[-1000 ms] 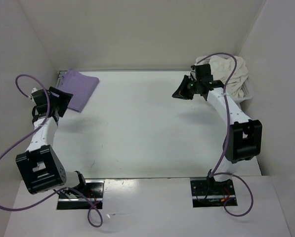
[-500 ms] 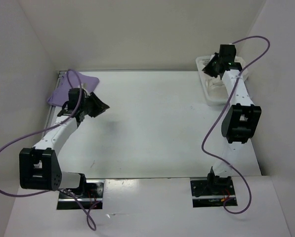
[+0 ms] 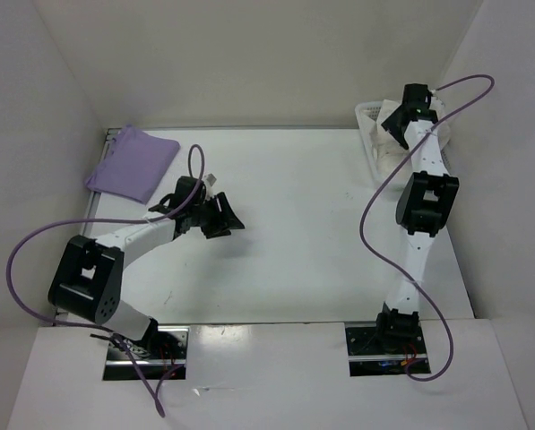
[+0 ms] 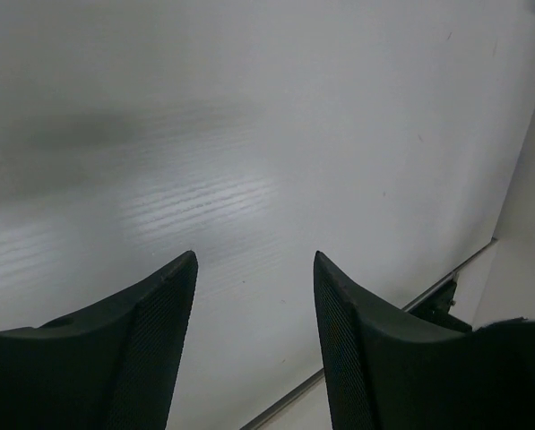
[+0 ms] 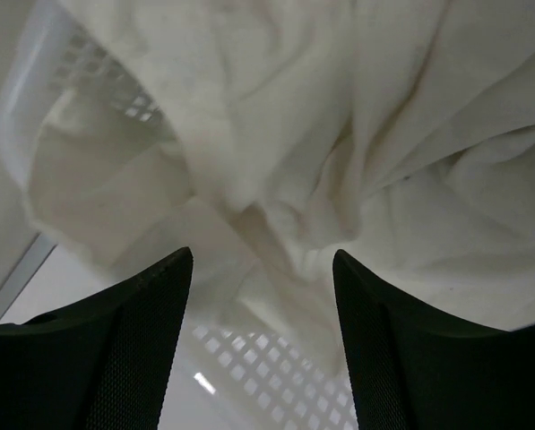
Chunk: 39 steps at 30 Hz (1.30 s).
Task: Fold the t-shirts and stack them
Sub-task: Grab crumpled tshirt from bin with the right arm
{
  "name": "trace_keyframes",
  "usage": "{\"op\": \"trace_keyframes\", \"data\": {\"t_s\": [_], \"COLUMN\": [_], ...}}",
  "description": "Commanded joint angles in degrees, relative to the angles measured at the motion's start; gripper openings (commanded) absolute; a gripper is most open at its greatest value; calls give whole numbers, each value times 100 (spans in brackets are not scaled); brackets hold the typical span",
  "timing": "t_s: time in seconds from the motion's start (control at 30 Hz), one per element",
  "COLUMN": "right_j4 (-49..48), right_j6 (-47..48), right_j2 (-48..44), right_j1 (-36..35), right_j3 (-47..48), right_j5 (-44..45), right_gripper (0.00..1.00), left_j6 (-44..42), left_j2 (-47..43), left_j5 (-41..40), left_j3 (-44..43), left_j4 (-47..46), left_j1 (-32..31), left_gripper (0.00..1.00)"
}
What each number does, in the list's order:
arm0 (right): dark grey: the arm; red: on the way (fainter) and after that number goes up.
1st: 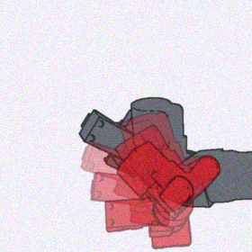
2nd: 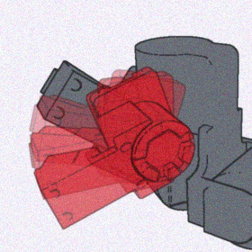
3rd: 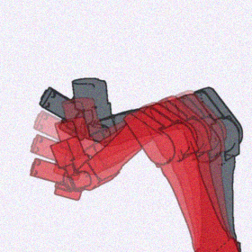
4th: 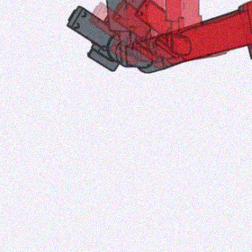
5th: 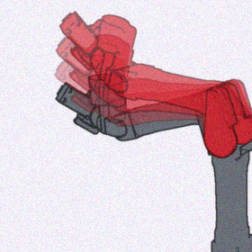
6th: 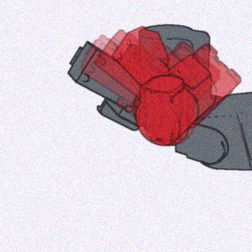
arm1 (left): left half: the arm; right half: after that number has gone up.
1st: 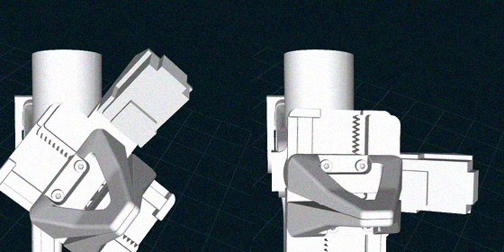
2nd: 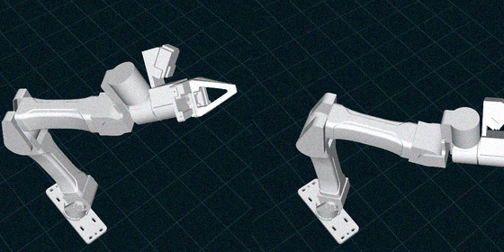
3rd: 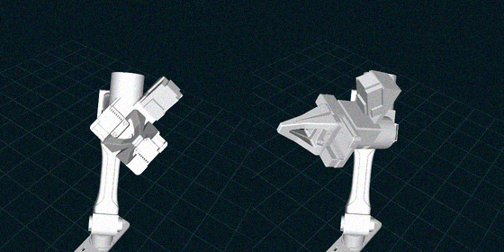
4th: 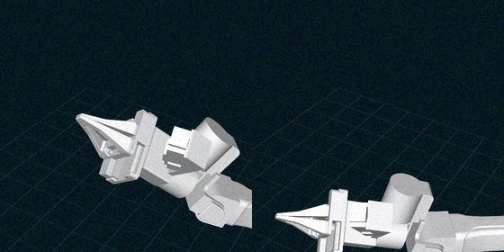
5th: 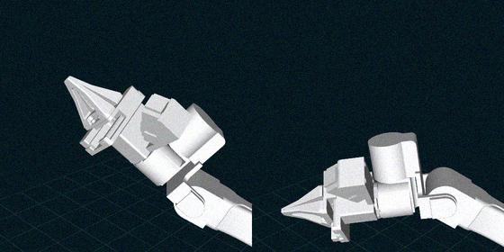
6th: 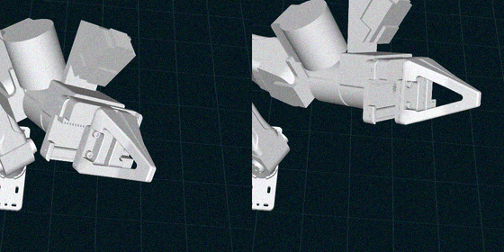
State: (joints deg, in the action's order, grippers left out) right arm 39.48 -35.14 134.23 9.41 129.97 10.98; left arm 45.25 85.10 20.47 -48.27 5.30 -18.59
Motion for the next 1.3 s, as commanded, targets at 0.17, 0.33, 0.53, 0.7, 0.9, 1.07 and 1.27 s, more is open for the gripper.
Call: {"op": "trace_keyframes", "data": {"t_s": [0.17, 0.33, 0.53, 0.7, 0.9, 1.07, 1.27], "right_j4": [779, 1587, 1756, 1755, 1940, 1414, -1623], "right_j6": [-169, -221, -222, -222, -117, -116, -905], "right_j2": [972, 2130, 2414, 2213, 1089, -650, -3436], "right_j1": [237, 237, 237, 237, 185, -105, -923], "right_j3": [1641, 3495, 3922, 4026, 4265, 3511, 617], "right_j5": [766, 651, 370, -44, -569, -1589, -4128], "right_gripper": [70, 64, 35, 0, 0, 0, 0], "left_j6": [-43, 71, 123, 177, 177, 334, 1246], "left_j2": [551, 674, 675, 622, 569, 621, 544], "left_j5": [370, 432, 370, 309, 238, 238, 449], "left_j3": [-569, -569, -701, -806, -1271, -1720, -1556], "left_j4": [-47, -47, -47, -117, -117, -117, -433], "left_j1": [-83, -83, -83, -13, 163, 215, 793], "left_gripper": [64, 64, 64, 64, 65, 65, 65]}}
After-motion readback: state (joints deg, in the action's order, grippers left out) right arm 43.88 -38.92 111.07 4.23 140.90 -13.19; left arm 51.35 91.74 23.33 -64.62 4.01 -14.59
